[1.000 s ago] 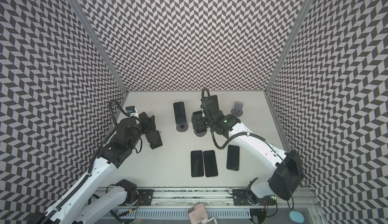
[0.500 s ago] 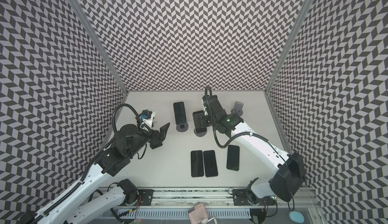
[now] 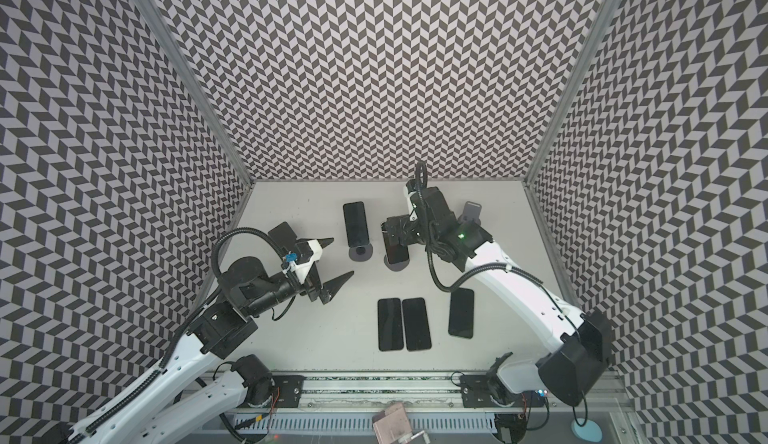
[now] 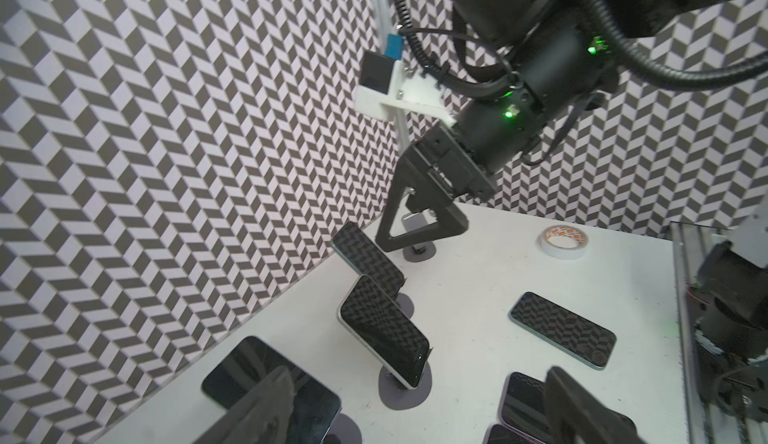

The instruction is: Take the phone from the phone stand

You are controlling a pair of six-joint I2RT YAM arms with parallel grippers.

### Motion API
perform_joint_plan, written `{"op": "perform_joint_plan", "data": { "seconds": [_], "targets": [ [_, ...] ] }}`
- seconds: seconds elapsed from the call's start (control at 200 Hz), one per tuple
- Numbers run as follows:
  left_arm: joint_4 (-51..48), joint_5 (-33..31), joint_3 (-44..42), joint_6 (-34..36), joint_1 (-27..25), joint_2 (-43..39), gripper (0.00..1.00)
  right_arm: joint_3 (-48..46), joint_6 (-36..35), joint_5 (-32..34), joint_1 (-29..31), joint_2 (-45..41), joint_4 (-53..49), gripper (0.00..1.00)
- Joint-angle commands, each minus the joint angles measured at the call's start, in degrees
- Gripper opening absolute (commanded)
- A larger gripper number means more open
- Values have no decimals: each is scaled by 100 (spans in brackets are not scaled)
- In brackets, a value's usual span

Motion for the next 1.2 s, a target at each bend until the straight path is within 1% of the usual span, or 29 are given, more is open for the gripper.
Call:
{"op": "perform_joint_plan", "data": {
  "seconds": [0.0,0.165,0.28,0.345,0.546,0.701,0.856,1.036,1.197],
  "targets": [
    [387,565,-204,123,-30,-60,95,-73,154,21,-21,-137,295,97],
    [912,606,-386,-389,-35,-18,95,-37,314,-263,-21,44,303,96],
    [979,488,-357,-502,-40,46,95,-74,344,-258,-19,176,363,96],
    [838,388,-282,-481,-39,89,95,-74,348,-275,-21,240,406,96],
    [585,372,-274,-351,-41,126,95,-181,199,-268,-21,470,664,96],
    [552,262,-292,-471,-43,202,95,-228,29,-396,-21,671,895,97],
    [476,236,-259,-445,-43,231,95,-313,31,-342,-21,848,1098,100],
    [287,84,-183,-322,-41,265,95,-305,59,-295,-17,1119,1084,99],
    [212,-32,-277,-176,-38,109,96,-328,59,-321,-21,1388,1033,99]
  ]
}}
